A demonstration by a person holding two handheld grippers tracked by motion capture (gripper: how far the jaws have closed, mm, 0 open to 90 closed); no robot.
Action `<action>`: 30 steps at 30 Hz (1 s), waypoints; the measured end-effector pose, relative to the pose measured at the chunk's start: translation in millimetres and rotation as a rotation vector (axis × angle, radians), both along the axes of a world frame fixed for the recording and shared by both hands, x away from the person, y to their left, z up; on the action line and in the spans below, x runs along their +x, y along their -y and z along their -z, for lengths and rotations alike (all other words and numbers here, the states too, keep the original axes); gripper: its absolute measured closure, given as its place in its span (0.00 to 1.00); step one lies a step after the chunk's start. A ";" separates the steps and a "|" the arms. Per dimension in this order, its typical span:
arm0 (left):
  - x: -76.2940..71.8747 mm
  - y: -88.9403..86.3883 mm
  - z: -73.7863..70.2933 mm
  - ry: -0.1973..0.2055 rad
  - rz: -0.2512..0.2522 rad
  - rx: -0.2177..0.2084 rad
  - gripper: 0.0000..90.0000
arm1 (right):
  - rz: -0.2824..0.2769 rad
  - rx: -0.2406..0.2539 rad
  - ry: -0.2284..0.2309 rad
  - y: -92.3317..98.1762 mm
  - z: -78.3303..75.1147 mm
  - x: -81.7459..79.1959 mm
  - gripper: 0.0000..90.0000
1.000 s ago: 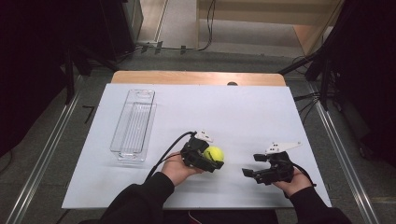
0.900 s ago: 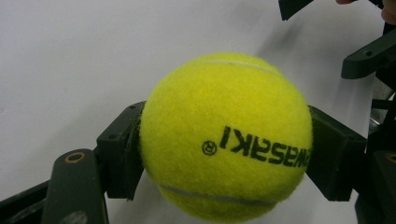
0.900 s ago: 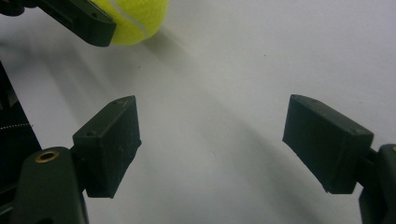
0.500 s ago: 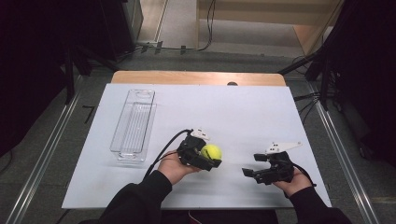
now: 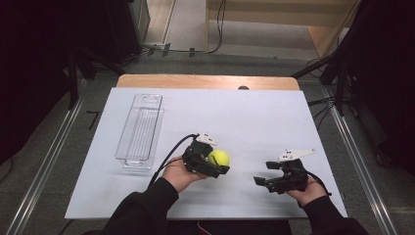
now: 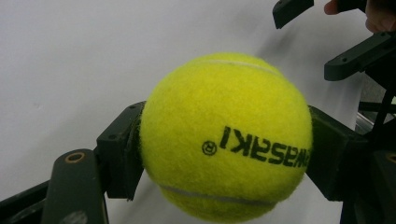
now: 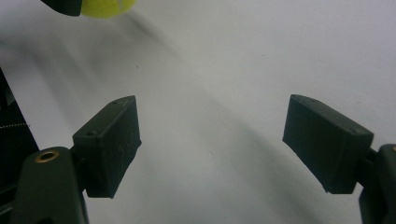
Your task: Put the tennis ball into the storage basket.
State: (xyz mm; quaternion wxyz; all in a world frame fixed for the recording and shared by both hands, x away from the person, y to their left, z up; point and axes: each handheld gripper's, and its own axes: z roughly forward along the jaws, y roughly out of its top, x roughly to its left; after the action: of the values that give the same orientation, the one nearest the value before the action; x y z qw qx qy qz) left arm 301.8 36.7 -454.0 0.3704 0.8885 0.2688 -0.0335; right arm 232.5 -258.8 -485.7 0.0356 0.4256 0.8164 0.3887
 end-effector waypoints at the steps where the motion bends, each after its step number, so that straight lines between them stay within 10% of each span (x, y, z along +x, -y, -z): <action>1: 0.6 -1.0 -0.4 0.000 0.001 0.000 0.28 | 0.001 0.000 0.000 0.0 0.0 0.0 0.19; 30: 11.3 -20.1 -7.6 0.008 -0.053 0.007 0.28 | -0.003 -0.002 -0.003 -0.3 0.4 0.2 0.19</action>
State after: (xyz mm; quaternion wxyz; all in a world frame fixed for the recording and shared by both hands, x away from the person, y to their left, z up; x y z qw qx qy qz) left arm 313.1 56.8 -446.3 0.3691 0.8824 0.2911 -0.0192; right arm 232.7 -258.6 -486.2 0.0344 0.4248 0.8175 0.3874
